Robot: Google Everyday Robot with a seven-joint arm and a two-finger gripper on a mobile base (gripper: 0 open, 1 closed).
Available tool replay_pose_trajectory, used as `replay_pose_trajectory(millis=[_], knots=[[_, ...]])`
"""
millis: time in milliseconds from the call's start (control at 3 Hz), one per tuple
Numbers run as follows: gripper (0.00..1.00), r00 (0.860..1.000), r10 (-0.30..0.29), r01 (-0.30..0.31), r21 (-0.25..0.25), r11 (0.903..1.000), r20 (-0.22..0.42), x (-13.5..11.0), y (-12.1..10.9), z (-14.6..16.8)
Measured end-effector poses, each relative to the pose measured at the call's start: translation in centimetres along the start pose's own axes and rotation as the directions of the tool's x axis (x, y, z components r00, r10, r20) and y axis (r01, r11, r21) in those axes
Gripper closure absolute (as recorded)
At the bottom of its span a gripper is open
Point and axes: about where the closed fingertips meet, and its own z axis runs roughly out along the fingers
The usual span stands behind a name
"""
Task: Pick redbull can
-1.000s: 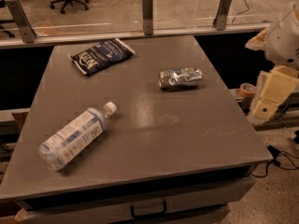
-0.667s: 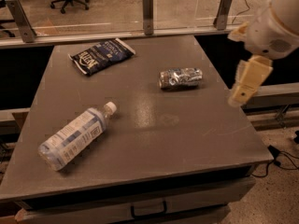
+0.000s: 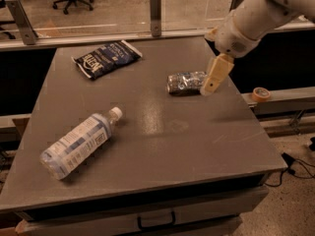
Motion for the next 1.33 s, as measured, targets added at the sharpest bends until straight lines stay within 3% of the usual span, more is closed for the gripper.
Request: replay_pose_trajectory(millis=[667, 1000, 1333], knots=[[0.00, 0.995, 0.097, -0.097, -0.065, 0.9932, 0.006, 0.7, -3.0, 7.4], [0.15, 0.989, 0.145, -0.146, -0.102, 0.9839, -0.019, 1.0, -3.0, 9.3], [0.38, 0.982, 0.185, -0.188, -0.133, 0.9731, -0.036, 1.2, -2.6, 9.8]])
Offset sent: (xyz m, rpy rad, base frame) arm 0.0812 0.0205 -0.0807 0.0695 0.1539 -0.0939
